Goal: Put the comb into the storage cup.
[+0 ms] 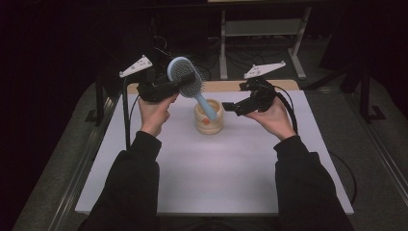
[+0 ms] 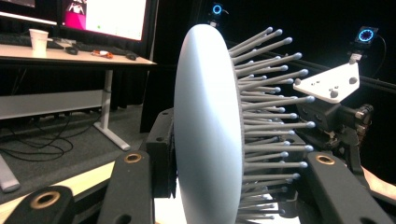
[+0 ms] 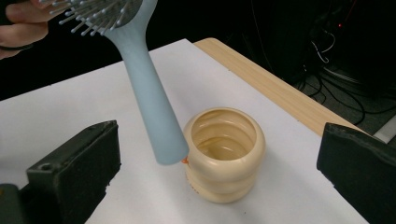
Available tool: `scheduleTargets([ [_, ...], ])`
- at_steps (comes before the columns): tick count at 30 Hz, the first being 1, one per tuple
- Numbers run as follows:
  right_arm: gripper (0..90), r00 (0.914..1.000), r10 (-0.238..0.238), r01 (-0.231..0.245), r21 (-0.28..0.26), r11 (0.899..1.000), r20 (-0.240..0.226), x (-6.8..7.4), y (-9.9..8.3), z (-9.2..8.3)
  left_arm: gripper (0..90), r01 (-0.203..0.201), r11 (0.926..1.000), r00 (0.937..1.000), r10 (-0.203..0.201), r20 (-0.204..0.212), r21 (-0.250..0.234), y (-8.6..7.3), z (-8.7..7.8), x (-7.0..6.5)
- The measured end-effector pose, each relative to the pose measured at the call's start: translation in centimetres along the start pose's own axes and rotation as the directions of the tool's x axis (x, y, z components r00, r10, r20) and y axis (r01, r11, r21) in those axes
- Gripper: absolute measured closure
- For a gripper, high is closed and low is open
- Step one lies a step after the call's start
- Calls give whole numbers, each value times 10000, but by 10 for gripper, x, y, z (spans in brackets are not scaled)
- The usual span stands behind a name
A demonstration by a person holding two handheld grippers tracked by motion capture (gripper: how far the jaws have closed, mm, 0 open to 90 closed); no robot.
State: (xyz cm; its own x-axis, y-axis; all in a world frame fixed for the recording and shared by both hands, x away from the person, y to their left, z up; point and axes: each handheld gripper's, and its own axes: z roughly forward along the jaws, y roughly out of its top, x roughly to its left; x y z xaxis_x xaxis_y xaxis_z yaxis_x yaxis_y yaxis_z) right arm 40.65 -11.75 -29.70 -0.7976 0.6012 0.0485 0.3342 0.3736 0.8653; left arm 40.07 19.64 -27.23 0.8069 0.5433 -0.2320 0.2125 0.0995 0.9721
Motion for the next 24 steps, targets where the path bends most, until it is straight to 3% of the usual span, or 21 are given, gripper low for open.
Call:
scheduleTargets([
  [8,0,9998,19,-17,-121,9999,200,-4,-14,-14,541,-189,9997,9998,188,-84,-133,12,1,0],
  [24,0,9973,623,-595,-691,9958,388,-16,-51,-46,541,-672,9976,9972,665,-336,-193,31,7,6],
])
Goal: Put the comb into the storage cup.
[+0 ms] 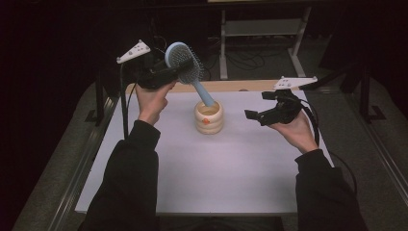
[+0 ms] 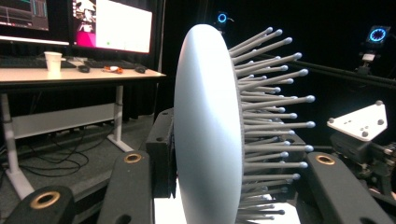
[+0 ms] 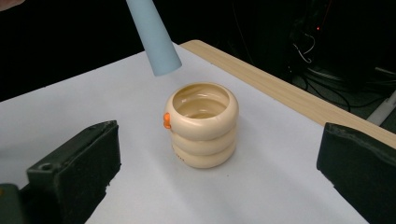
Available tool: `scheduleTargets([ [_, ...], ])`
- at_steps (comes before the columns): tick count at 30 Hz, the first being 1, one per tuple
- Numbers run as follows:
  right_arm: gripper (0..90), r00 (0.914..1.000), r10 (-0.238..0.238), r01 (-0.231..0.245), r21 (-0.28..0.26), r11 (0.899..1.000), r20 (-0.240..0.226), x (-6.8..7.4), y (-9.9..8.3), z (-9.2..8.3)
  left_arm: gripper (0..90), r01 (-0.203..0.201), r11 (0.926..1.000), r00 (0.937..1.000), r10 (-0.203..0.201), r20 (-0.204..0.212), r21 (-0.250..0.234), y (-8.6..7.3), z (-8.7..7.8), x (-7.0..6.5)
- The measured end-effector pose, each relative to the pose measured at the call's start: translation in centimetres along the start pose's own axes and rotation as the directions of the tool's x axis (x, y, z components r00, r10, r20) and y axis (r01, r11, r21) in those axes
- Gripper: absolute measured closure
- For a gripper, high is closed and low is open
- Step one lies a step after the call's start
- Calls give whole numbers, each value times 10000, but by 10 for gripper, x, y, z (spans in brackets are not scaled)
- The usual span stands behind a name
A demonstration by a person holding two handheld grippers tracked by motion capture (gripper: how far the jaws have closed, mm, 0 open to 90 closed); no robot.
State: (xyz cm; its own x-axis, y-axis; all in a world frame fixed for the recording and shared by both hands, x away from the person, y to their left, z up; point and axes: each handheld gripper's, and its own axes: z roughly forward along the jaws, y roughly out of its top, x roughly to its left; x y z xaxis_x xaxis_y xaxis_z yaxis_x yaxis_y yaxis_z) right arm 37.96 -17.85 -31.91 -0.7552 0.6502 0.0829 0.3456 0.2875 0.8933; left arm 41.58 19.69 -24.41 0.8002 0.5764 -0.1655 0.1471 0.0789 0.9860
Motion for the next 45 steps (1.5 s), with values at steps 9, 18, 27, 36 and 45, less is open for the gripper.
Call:
scheduleTargets([
  [9,0,9997,117,-111,-265,9996,203,1,-17,-14,540,-150,9998,9997,152,-192,105,6,8,5],
  [18,0,9995,279,-273,-381,9989,155,2,-39,-28,540,-194,9994,9984,208,-517,288,2,15,14],
  [27,0,9987,462,-447,-689,9966,213,1,-59,-42,539,-105,9986,9976,140,-674,526,-6,21,22],
  [36,0,9979,522,-490,-825,9954,378,0,-73,-50,539,-30,9972,9982,75,-596,743,-17,29,25],
  [45,0,9958,731,-686,-804,9944,545,-4,-94,-55,539,-14,9966,9976,71,-692,826,-24,34,28],
])
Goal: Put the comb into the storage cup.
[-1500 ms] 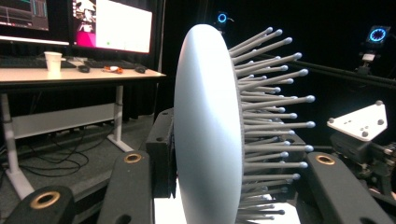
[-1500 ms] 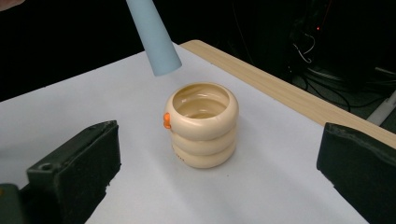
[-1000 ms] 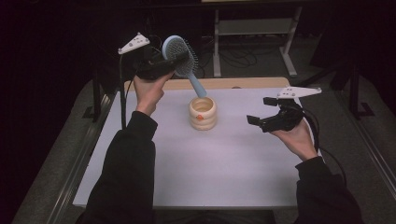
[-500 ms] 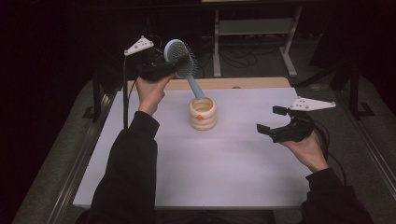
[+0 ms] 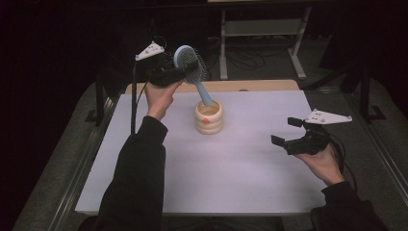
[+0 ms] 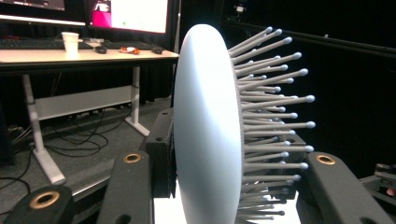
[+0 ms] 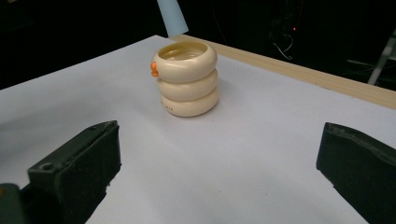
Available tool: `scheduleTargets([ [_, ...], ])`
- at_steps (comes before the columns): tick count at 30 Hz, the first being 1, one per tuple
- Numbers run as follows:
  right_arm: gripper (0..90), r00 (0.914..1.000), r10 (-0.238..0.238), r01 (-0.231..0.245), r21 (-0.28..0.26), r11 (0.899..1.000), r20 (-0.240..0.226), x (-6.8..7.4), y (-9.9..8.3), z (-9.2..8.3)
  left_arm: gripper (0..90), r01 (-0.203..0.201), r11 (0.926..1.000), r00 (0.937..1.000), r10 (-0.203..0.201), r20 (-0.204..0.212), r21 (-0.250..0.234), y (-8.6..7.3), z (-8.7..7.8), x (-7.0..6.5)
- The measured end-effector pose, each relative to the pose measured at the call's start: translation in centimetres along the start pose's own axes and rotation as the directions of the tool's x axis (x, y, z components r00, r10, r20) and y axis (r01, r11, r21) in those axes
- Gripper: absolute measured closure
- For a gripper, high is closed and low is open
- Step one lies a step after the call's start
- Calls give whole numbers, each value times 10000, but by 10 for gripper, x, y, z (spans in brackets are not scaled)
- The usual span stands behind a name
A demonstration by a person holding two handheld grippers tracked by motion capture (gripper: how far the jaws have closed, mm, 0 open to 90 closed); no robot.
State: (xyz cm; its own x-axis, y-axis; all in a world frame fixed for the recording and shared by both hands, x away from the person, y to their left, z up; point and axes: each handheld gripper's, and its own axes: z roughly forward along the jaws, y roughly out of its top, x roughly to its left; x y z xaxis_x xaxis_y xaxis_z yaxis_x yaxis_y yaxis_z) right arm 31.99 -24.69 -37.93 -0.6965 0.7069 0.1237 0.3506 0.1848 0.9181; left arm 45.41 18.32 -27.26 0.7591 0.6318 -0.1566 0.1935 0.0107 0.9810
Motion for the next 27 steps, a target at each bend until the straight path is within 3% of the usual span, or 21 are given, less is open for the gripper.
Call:
scheduleTargets([
  [9,0,10000,40,-40,-205,9998,26,0,-12,-8,538,-67,9997,9999,70,-145,240,-7,4,4],
  [27,0,9997,105,-99,-260,9996,215,-4,-29,-15,538,382,9978,9992,-377,-111,547,-35,15,14],
])
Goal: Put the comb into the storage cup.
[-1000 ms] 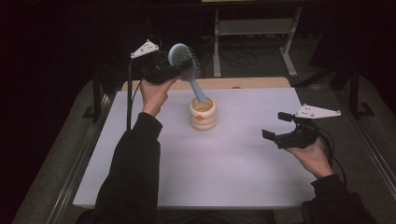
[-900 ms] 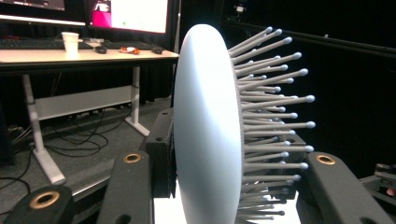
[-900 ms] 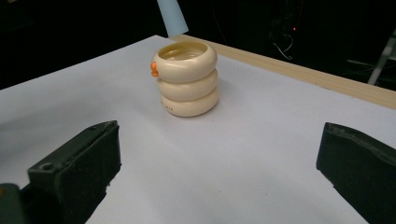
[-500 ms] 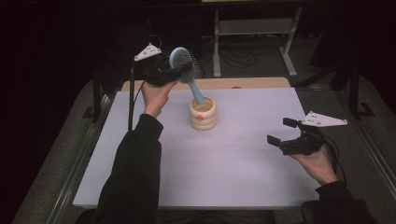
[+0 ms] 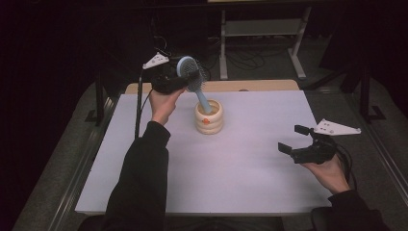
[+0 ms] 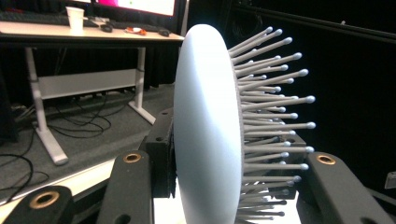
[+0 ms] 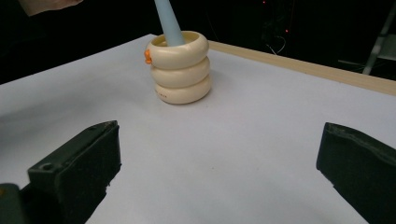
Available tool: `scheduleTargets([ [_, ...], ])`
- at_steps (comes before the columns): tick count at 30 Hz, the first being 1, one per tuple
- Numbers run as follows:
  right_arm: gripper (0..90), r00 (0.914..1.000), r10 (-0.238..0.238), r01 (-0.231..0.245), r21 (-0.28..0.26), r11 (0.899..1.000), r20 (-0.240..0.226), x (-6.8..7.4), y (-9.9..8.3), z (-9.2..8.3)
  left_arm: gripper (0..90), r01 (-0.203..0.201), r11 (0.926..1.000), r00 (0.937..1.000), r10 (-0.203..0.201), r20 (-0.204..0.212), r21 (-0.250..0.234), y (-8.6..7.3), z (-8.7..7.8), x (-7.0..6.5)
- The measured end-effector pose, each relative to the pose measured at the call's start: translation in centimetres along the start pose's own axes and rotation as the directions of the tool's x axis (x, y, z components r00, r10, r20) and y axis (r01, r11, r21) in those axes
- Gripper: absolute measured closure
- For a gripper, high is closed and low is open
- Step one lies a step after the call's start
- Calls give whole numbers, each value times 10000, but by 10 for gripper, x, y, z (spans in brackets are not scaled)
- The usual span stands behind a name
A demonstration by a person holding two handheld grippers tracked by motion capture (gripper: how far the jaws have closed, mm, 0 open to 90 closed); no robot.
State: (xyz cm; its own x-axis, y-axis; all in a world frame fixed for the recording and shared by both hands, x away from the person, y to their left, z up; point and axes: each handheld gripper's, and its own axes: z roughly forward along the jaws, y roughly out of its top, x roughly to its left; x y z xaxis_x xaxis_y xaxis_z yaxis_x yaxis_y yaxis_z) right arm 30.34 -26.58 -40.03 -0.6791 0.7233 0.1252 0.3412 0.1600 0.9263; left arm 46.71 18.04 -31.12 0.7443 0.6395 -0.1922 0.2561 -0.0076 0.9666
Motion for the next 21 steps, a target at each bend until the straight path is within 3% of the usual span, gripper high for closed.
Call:
scheduleTargets([
  [13,0,9996,160,-163,123,9998,220,-5,-17,-8,536,92,9999,10000,-92,34,109,-17,9,0],
  [21,0,9993,28,-30,50,10000,382,-6,-24,-12,536,186,9997,9998,-187,12,178,-27,12,2],
])
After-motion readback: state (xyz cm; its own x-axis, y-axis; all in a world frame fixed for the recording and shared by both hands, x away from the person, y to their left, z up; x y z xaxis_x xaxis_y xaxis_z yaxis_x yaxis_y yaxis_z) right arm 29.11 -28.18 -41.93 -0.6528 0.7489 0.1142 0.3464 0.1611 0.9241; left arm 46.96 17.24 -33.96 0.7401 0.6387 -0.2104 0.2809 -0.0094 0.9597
